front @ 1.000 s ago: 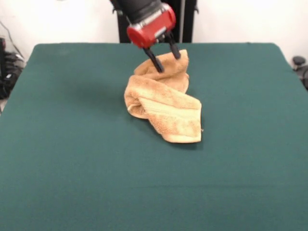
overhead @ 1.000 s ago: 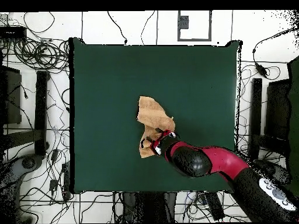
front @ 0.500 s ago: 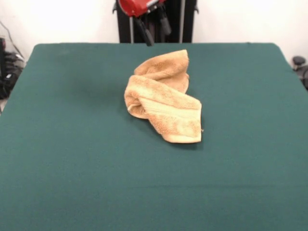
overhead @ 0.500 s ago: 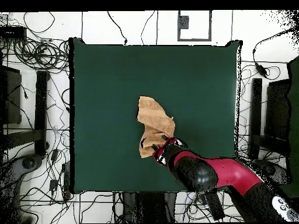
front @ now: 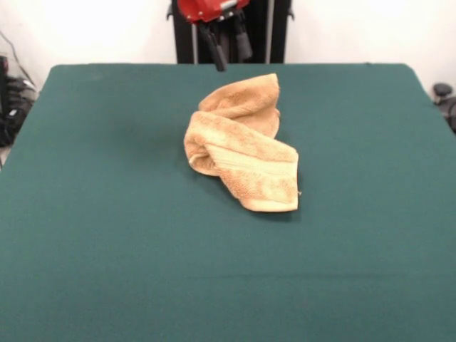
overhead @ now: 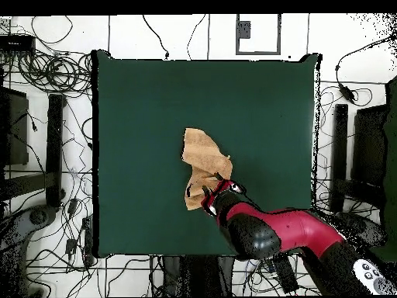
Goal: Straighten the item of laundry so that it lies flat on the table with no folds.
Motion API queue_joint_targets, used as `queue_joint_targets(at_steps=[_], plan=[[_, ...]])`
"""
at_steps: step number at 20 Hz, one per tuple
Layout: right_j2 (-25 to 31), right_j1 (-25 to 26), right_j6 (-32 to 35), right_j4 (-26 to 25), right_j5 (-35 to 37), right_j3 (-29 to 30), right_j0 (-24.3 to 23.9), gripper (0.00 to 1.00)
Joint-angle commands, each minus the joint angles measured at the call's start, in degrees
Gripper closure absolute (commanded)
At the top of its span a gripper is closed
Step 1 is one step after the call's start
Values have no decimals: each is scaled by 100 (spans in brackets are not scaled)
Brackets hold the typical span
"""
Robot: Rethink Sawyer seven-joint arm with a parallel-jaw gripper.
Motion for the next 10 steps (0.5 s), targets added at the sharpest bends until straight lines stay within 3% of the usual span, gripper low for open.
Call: queue_joint_targets(at_steps=[1, 10], plan=[[-200, 331, 705, -368, -298, -279, 416, 0], [-568, 484, 949, -655, -847, -209, 665, 0]])
